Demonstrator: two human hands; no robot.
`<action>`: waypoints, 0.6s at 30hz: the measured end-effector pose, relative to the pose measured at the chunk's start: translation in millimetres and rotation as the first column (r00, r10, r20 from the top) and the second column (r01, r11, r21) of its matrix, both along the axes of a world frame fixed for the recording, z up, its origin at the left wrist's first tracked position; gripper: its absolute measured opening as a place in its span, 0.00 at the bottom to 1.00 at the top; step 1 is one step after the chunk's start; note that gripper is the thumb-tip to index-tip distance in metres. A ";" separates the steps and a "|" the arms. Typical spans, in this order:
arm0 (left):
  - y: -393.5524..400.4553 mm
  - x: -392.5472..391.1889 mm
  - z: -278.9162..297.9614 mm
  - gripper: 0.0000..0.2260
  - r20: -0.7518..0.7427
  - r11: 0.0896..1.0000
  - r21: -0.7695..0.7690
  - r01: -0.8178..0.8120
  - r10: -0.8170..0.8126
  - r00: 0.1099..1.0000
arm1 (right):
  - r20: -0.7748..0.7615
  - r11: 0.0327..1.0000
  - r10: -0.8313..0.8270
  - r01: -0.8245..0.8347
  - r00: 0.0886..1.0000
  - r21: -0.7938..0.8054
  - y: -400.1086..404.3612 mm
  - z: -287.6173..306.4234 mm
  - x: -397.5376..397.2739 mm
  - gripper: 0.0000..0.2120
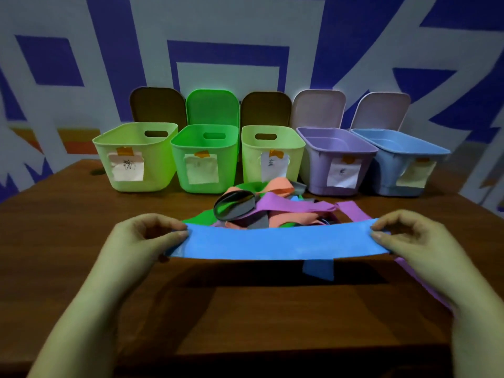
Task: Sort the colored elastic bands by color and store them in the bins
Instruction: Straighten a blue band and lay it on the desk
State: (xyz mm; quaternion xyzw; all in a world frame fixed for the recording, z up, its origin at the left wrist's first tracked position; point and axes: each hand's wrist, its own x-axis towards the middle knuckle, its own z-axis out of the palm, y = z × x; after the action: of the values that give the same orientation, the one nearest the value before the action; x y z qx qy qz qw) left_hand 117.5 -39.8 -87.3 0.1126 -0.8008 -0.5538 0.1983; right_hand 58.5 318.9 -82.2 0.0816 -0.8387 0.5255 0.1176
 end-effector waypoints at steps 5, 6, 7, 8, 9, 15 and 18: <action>11.8 25.7 -21.1 0.03 0.208 0.988 -0.136 0.078 -0.049 0.977 | 0.097 0.992 -0.009 -0.003 0.995 0.128 15.3 -25.0 35.6 0.06; 13.8 30.1 -23.3 0.04 0.243 0.983 -0.158 0.097 -0.056 0.968 | 0.118 0.988 -0.012 -0.006 0.993 0.153 18.4 -28.6 42.2 0.06; 16.0 34.3 -24.8 0.04 0.271 0.978 -0.177 0.114 -0.063 0.960 | 0.134 0.985 -0.023 -0.001 0.991 0.174 21.4 -32.1 47.9 0.06; 17.7 37.6 -26.2 0.04 0.286 0.972 -0.198 0.125 -0.065 0.956 | 0.142 0.982 -0.037 0.010 0.989 0.188 24.1 -35.0 52.7 0.05; 19.4 40.3 -26.9 0.04 0.292 0.966 -0.223 0.130 -0.061 0.954 | 0.145 0.982 -0.044 0.016 0.988 0.191 26.7 -37.8 56.3 0.05; 31.2 45.1 -31.8 0.06 0.294 0.908 -0.404 0.112 0.013 0.956 | 0.135 0.944 -0.094 0.046 0.986 0.325 27.6 -48.1 60.9 0.06; 36.3 44.4 -35.9 0.07 0.289 0.884 -0.457 0.101 0.040 0.957 | 0.116 0.915 -0.121 0.066 0.986 0.399 25.6 -54.4 60.5 0.07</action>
State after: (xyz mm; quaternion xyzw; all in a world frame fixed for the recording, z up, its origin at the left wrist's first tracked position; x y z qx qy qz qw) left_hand 161.9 -3.5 -123.2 0.1285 -0.9324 -0.3252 0.0913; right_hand 119.0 344.5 -136.6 0.0268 -0.9362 0.3442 0.0655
